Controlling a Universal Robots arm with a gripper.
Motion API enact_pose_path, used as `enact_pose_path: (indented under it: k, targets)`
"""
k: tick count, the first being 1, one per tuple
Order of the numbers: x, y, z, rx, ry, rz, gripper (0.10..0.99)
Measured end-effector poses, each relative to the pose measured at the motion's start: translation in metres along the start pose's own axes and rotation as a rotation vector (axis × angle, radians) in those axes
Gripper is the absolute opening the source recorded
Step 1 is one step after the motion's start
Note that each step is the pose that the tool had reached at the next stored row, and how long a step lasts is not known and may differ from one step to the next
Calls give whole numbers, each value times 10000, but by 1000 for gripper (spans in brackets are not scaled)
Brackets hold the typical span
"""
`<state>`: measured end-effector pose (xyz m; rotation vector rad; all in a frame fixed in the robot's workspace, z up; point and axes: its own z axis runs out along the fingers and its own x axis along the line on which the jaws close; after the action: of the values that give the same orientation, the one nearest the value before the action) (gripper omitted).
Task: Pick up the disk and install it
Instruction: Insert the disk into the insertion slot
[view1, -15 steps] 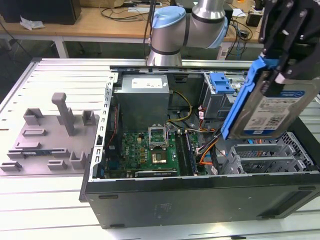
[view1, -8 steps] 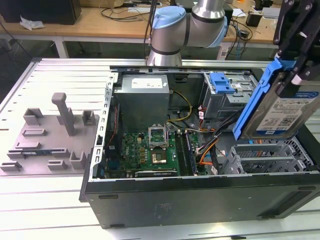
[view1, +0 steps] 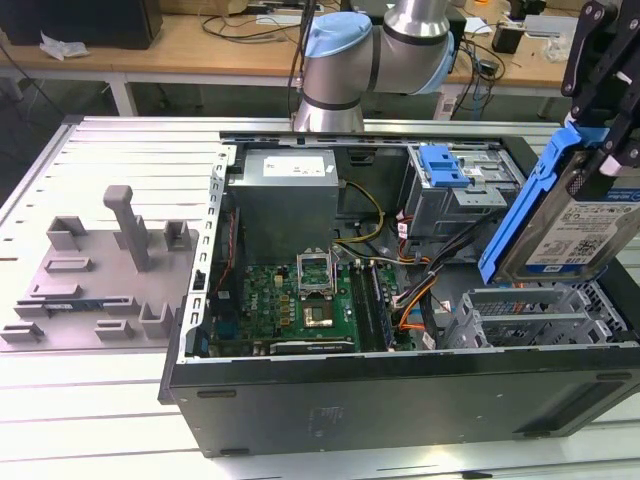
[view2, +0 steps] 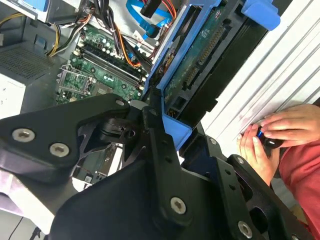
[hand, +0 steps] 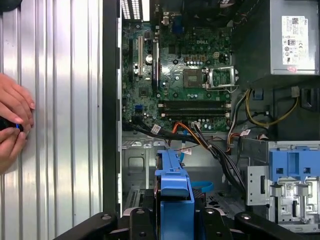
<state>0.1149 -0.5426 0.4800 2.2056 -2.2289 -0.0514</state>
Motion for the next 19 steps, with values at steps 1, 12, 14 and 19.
enact_pose_path:
  k: [1, 12, 14, 19]
  targets:
    - [-1, 0, 0, 0, 1, -4, 365]
    - [6, -1, 33, 72, 24, -224, 365]
    - [11, 11, 49, 90, 24, -224, 365]
    - [33, 20, 73, 101, 22, -226, 365]
